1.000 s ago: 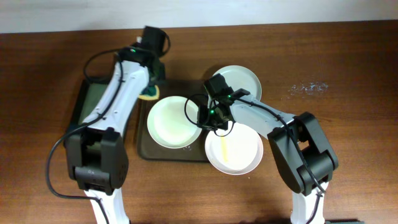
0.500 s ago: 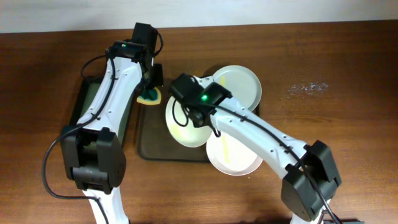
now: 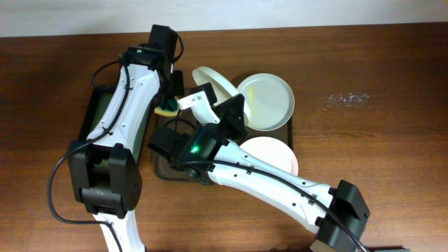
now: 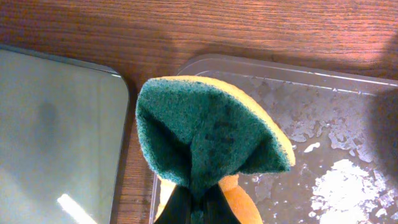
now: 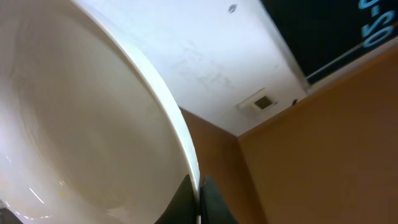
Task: Clean dirty plates on tray and stack at the side
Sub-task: 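Carry the cleaned plate right and set it on the table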
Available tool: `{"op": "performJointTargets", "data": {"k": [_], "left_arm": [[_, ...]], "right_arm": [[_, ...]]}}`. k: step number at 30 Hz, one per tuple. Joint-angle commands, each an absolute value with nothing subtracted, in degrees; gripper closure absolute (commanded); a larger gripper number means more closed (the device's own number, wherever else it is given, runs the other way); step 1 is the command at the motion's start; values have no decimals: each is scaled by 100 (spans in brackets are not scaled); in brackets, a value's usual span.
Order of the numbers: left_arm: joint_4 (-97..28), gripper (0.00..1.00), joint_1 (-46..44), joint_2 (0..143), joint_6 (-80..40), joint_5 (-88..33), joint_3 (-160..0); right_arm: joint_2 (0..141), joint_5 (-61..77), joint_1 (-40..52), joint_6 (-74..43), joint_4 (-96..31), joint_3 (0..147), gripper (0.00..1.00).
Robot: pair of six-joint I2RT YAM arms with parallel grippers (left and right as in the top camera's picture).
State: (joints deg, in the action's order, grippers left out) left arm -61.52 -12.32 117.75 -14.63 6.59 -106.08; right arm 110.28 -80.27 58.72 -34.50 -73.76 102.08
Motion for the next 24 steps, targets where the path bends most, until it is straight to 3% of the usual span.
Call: {"op": "performJointTargets", "data": {"k": [1,4,9,13,17,21,24], "left_arm": [[-6139,100,-1221,11762,-1492,642,-10691],[-6139,100,-1221,11762,-1492,642,-10691],[-6139,100,-1221,11762,-1492,642,-10691],[-6141,100,-1221,11762,-1492,639,-10691],[-6145,100,-1221,11762,-1492,637,-10691],[-6163,100,-1221,11762,-1492,637,-10691],[-6160,100,-1221,11762,-1492,635,-10691]], "right_arm": [[10899,-8617,5887,-3581,-7397,10346,96],[10899,-8152,5859,-3715,-7419,10346,96],[10822,-4460,4904,-3691,-7481,10346,96],[10333,-1890,3573,-2724,-7354,10346,96],[9682,523,1929,-1638,-7459,10346,96],[9021,733,145,-1245,-8221,10333,96],[8604,1072,-1778,-1114,-8230,9819,96]]}}
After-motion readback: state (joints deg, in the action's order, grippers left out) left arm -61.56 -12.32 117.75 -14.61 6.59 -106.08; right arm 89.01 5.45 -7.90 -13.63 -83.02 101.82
